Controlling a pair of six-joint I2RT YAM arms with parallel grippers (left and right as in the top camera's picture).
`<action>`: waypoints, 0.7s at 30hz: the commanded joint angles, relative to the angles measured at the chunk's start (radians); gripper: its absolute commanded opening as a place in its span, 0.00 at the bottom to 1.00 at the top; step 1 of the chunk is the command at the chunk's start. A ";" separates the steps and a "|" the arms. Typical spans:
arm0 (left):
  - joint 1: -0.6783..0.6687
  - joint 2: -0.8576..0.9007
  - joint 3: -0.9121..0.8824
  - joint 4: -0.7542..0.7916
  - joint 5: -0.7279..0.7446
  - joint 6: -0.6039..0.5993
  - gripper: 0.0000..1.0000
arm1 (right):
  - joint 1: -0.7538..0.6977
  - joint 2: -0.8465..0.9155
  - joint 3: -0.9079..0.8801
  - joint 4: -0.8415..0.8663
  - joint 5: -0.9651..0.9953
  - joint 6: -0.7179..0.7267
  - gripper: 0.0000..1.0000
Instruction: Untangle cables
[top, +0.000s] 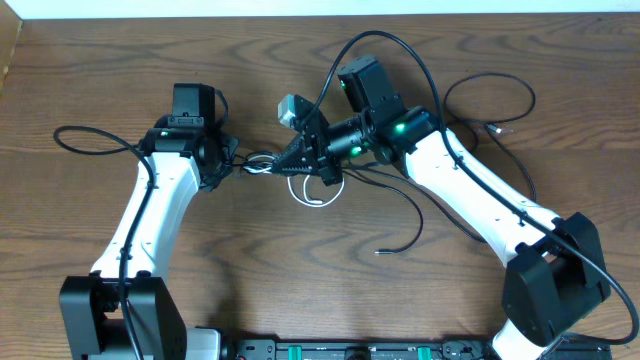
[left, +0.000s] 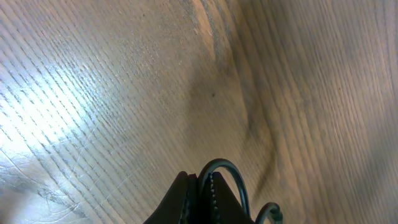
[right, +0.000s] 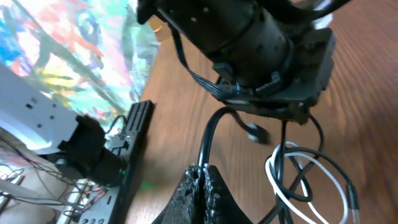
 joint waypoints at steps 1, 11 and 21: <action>0.005 0.002 -0.007 -0.002 -0.031 -0.010 0.08 | -0.016 -0.042 0.015 0.003 0.008 0.013 0.01; 0.005 0.002 -0.007 -0.002 -0.031 -0.010 0.08 | -0.003 -0.042 0.015 -0.148 0.017 -0.083 0.01; 0.005 0.002 -0.007 -0.002 -0.031 -0.010 0.08 | 0.006 -0.042 0.015 -0.285 0.027 -0.200 0.34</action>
